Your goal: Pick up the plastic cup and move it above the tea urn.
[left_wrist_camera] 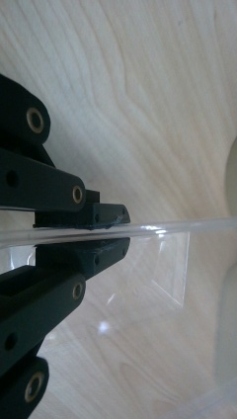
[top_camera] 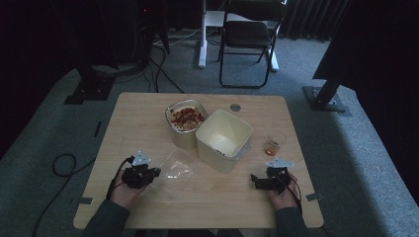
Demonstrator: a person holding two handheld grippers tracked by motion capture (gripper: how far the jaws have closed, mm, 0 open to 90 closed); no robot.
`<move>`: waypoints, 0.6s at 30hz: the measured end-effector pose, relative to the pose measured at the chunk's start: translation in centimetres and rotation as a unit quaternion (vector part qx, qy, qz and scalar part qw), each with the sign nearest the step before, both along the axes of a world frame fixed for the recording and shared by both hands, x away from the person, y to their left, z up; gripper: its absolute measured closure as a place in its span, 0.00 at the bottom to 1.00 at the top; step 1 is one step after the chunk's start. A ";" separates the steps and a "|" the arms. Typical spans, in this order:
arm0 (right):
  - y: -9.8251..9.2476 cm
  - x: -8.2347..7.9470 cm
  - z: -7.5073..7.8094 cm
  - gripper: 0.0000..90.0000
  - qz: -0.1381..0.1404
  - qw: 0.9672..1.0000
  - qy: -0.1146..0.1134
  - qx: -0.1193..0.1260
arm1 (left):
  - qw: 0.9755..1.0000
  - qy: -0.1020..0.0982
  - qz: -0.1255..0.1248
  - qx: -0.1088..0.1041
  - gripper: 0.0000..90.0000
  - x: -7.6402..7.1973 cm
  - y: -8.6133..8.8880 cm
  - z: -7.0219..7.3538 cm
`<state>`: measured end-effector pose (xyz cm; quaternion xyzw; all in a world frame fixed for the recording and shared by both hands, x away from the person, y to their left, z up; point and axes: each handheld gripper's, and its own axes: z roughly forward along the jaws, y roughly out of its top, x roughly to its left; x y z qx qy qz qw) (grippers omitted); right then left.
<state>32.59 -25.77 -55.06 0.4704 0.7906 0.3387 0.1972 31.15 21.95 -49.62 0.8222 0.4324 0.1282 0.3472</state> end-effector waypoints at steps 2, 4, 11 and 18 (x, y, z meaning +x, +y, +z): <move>0.0 0.0 0.0 0.12 0.000 1.000 0.000 0.000 | 1.000 -0.002 -0.001 -0.009 0.95 0.1 0.3 0.3; 0.0 0.0 0.0 0.12 0.000 1.000 0.000 0.000 | 1.000 -0.010 -0.002 -0.020 0.96 0.2 0.8 0.8; 0.0 0.0 0.0 0.12 -0.001 1.000 0.000 0.000 | 0.998 -0.056 0.006 -0.031 0.96 0.2 2.4 3.9; 0.0 0.1 0.0 0.12 -0.002 1.000 0.000 -0.001 | 0.995 -0.085 0.016 -0.045 0.96 0.9 3.6 7.1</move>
